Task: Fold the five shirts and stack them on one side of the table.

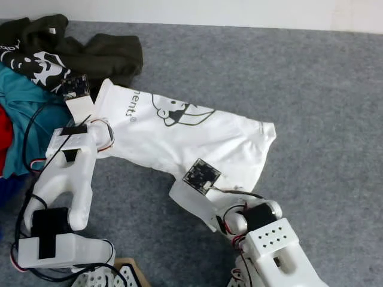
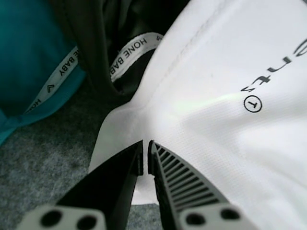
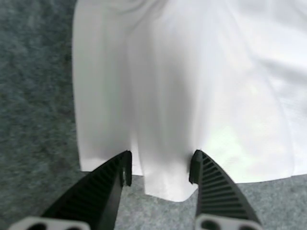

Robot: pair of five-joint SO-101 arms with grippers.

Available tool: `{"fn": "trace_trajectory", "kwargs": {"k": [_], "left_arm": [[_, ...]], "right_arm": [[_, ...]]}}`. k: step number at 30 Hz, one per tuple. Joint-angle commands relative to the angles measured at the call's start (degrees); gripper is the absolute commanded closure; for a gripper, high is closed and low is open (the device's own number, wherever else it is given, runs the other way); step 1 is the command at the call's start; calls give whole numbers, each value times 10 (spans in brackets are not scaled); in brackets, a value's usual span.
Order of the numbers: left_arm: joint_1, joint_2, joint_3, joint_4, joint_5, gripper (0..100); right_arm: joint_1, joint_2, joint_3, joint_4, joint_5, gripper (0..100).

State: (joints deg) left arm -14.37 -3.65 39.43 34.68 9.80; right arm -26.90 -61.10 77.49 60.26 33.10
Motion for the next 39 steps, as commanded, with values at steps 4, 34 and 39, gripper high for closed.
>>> {"fn": "trace_trajectory", "kwargs": {"k": [4,34,39], "left_arm": [[10,-27,-1,-11,0,955],[15,-27,18,-56,-1,955],[14,-27,19,-56,-1,955]], "right_arm": [[38,3,7,-45,25,848],[0,6,-172,76,-33,991],[2,73,-189,43,-33,991]]}}
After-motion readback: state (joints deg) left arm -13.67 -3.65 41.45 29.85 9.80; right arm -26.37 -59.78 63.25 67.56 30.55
